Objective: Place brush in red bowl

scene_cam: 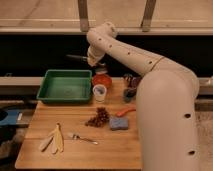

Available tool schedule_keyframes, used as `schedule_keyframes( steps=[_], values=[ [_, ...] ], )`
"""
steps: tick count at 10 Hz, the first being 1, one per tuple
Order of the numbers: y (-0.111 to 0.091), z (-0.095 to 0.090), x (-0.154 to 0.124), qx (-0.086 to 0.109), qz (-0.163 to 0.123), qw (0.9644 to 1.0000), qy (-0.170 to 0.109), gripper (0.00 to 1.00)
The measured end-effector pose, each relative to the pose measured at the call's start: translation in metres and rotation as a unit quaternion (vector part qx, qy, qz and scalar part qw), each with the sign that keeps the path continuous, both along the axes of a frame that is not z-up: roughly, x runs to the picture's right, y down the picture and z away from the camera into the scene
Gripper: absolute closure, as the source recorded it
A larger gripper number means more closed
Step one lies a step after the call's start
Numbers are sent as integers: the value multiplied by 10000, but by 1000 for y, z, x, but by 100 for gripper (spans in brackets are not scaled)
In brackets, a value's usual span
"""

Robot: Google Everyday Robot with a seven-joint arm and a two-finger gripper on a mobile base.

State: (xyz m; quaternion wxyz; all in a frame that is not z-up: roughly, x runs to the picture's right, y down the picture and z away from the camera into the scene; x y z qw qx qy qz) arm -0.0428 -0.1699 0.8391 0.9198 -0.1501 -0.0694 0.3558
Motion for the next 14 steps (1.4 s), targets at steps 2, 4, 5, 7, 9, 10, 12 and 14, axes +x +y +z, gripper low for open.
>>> schedule_keyframes(
  steps=[2, 4, 5, 7, 9, 10, 12, 14],
  values=[
    [-8, 11, 8, -55, -59, 9998, -183, 100],
    [-9, 13, 7, -67, -83, 9997, -234, 100],
    [-8, 13, 6, -69, -96, 9996, -239, 100],
    [-8, 10, 9, 14, -47, 9998, -168, 100],
    [-2, 4, 25, 159, 116, 9997, -108, 100],
    [5, 2, 42, 198, 302, 9993, -96, 100],
    [16, 9, 57, 215, 513, 9984, -82, 100],
    [14, 22, 61, 212, 619, 9978, -86, 100]
  ],
)
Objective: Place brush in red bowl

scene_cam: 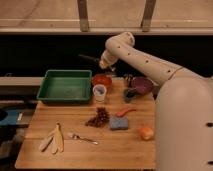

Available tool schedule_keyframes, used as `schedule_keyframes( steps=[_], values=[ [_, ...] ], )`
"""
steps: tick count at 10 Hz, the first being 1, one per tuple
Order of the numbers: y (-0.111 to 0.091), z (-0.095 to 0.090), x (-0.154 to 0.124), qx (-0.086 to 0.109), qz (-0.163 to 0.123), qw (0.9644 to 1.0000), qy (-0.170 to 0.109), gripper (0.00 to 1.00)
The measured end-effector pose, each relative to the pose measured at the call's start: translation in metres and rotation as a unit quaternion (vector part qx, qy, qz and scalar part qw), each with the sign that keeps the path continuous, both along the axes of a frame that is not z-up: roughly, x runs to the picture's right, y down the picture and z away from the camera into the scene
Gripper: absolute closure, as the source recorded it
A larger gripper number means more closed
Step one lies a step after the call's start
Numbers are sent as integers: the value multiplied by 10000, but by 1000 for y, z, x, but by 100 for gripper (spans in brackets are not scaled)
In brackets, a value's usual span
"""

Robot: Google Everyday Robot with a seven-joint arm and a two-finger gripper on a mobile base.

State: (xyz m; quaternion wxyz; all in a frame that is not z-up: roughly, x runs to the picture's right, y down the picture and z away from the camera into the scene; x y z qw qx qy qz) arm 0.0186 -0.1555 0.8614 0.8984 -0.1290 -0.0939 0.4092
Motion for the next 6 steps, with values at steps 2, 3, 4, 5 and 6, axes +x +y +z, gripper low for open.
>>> schedule_keyframes(
  steps=[2, 3, 4, 5, 6],
  values=[
    [-11, 19, 8, -45, -46, 10000, 39, 100],
    [-15, 25, 6, -61, -77, 9999, 25, 100],
    [-15, 29, 4, -89, -66, 9999, -14, 100],
    [-11, 41, 9, -157, -7, 9999, -39, 100],
    [-6, 48, 11, -209, 25, 9998, -68, 100]
  ],
)
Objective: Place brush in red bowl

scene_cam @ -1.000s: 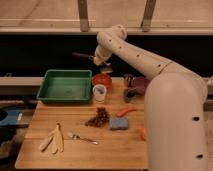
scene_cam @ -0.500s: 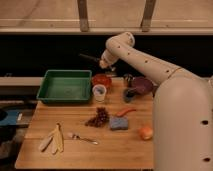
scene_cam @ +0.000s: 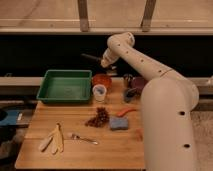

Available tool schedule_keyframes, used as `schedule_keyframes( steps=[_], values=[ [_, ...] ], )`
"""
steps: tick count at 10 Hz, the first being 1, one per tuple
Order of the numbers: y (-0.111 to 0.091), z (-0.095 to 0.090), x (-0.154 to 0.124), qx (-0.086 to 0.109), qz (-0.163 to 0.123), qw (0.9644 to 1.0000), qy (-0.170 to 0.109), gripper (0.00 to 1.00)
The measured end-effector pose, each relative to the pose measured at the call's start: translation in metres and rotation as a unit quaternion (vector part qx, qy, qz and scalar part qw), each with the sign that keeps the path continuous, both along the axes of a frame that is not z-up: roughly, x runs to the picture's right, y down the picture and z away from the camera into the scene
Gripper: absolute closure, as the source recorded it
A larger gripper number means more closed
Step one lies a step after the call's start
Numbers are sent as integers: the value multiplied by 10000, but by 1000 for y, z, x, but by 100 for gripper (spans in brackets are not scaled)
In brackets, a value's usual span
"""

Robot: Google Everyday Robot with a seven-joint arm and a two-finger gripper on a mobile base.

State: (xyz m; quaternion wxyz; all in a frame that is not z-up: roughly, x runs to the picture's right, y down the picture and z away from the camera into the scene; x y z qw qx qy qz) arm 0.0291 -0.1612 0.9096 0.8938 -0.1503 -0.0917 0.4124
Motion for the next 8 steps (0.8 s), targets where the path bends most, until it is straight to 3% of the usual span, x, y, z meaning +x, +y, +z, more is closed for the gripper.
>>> schedule_keyframes(
  steps=[3, 8],
  values=[
    [21, 24, -10, -257, 44, 9995, -192, 100],
    [40, 61, -40, -663, -49, 9965, -516, 100]
  ],
)
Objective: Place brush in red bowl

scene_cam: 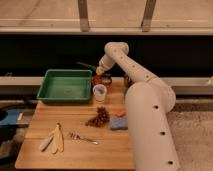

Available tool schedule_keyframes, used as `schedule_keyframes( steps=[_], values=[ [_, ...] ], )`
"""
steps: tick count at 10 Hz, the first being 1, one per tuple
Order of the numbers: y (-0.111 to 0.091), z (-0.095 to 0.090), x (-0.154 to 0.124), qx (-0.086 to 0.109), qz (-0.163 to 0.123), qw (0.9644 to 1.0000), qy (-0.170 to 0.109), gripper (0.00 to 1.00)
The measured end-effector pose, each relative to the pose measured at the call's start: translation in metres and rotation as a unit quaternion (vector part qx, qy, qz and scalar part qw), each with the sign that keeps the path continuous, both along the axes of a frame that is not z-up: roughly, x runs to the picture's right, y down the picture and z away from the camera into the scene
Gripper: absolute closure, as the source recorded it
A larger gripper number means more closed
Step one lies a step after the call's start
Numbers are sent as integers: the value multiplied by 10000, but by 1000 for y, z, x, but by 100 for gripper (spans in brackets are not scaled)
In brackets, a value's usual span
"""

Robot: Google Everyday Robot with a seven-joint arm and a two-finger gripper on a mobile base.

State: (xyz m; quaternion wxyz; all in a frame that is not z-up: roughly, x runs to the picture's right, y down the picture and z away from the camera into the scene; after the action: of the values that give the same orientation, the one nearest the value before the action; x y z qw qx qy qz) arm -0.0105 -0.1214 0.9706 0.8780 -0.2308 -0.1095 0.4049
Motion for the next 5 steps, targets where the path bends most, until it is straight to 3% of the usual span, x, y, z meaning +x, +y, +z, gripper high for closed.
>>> schedule_keyframes(
  steps=[4, 5],
  values=[
    [8, 13, -12, -169, -18, 9997, -176, 100],
    [9, 16, -13, -204, 7, 9995, -233, 95]
  ],
)
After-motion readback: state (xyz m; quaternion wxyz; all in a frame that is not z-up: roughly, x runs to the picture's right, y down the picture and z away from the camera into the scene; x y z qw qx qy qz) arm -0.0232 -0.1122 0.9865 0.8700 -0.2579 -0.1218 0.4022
